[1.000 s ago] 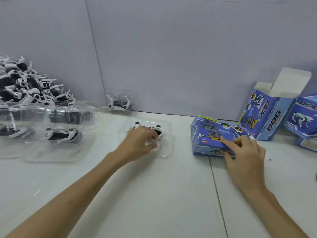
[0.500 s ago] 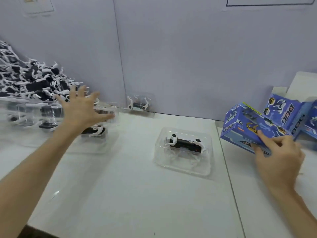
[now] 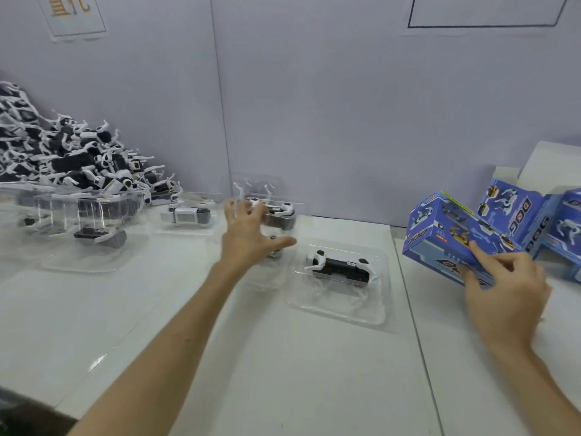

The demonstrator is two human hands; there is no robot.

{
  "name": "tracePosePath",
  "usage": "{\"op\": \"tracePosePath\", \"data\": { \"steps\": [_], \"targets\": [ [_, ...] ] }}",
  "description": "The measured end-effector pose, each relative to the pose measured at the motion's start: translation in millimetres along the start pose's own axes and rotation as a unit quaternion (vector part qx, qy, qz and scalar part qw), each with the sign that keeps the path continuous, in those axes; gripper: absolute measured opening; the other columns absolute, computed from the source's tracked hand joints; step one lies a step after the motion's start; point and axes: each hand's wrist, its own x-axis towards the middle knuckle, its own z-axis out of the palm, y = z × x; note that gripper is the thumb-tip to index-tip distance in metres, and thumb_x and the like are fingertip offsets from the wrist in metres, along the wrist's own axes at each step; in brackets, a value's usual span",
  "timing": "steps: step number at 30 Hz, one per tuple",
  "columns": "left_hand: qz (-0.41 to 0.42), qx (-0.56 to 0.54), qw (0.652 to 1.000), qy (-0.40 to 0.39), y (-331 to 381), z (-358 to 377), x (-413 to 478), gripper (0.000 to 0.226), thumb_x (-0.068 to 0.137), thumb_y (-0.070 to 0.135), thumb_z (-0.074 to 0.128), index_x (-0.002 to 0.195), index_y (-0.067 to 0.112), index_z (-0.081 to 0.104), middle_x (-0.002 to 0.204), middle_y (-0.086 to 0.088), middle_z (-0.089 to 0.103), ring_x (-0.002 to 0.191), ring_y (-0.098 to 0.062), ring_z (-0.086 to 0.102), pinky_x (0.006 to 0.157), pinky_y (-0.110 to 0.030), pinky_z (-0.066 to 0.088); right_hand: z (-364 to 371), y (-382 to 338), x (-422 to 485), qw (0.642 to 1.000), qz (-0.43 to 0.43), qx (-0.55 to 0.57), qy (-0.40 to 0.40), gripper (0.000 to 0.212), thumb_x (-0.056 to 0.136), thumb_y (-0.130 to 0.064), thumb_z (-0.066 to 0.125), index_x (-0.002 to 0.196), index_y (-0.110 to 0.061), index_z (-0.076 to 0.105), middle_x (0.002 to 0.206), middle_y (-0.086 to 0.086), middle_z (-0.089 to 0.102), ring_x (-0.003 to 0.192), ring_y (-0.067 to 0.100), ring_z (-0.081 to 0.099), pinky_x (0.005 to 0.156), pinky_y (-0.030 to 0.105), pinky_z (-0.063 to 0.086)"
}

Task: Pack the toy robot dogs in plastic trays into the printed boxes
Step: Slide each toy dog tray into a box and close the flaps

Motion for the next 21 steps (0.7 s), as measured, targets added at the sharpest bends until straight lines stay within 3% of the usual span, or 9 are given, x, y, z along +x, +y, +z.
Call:
{"op": "tracePosePath", "data": {
  "steps": [3,8,10,14,16,18,21],
  "targets": [
    [-0.002,-0.047,0.999,0.002,44,26,-1,0.066,0.062,0.071,0.080,0.101,0.026,0.052,0.145,-0.006,0.037,0.150,-0.028,0.003,0.090,-0.052,0.053,-2,1,4,1.000,0.004,0.005,0.004,0.047,0.076,0.002,0.081,0.121,-0.007,0.071,0.094,0.020,0.054,0.088,0.042,0.050,0.076,0.051,0.039],
    [0.049,-0.124,0.990,0.037,95,49,-15,0.062,0.059,0.067,0.085,0.090,0.025,0.049,0.134,-0.004,0.041,0.143,-0.028,0.016,0.093,-0.045,0.051,-8,9,8,1.000,0.018,-0.003,0.021,0.049,0.076,0.003,0.081,0.123,-0.006,0.070,0.096,0.023,0.054,0.087,0.043,0.050,0.075,0.054,0.040],
    [0.063,-0.164,0.982,0.067,108,46,-19,0.062,0.059,0.065,0.085,0.089,0.024,0.051,0.131,-0.002,0.038,0.139,-0.024,0.020,0.090,-0.039,0.050,-9,10,9,0.999,0.026,-0.005,0.026,0.049,0.076,0.002,0.080,0.123,-0.006,0.069,0.097,0.023,0.054,0.089,0.042,0.049,0.077,0.054,0.041],
    [0.100,-0.225,0.962,0.116,112,16,-42,0.061,0.057,0.069,0.079,0.090,0.025,0.053,0.132,0.008,0.033,0.137,-0.017,0.021,0.091,-0.022,0.031,-8,15,13,0.999,0.035,-0.006,0.034,0.049,0.078,-0.002,0.080,0.125,-0.008,0.069,0.099,0.021,0.054,0.091,0.039,0.047,0.079,0.052,0.040],
    [0.130,-0.202,0.963,0.124,101,-5,-70,0.063,0.055,0.078,0.073,0.092,0.031,0.053,0.135,0.012,0.030,0.138,-0.015,0.022,0.084,-0.017,0.036,-7,15,14,0.999,0.037,-0.003,0.032,0.049,0.078,-0.002,0.080,0.126,-0.008,0.068,0.101,0.020,0.053,0.092,0.039,0.047,0.080,0.050,0.039],
    [0.147,-0.136,0.972,0.122,86,-21,-108,0.066,0.054,0.084,0.069,0.094,0.035,0.051,0.139,0.012,0.031,0.142,-0.017,0.021,0.082,-0.022,0.045,-7,13,14,0.999,0.038,-0.004,0.031,0.048,0.078,-0.002,0.080,0.125,-0.008,0.069,0.101,0.020,0.054,0.092,0.039,0.048,0.080,0.048,0.038],
    [0.146,-0.067,0.984,0.082,71,-30,-171,0.067,0.050,0.088,0.064,0.090,0.035,0.051,0.139,0.005,0.041,0.141,-0.024,0.026,0.085,-0.042,0.054,-9,11,14,0.999,0.040,-0.008,0.029,0.048,0.078,-0.003,0.080,0.125,-0.009,0.069,0.100,0.020,0.054,0.092,0.040,0.049,0.079,0.048,0.038]
  ]
}}
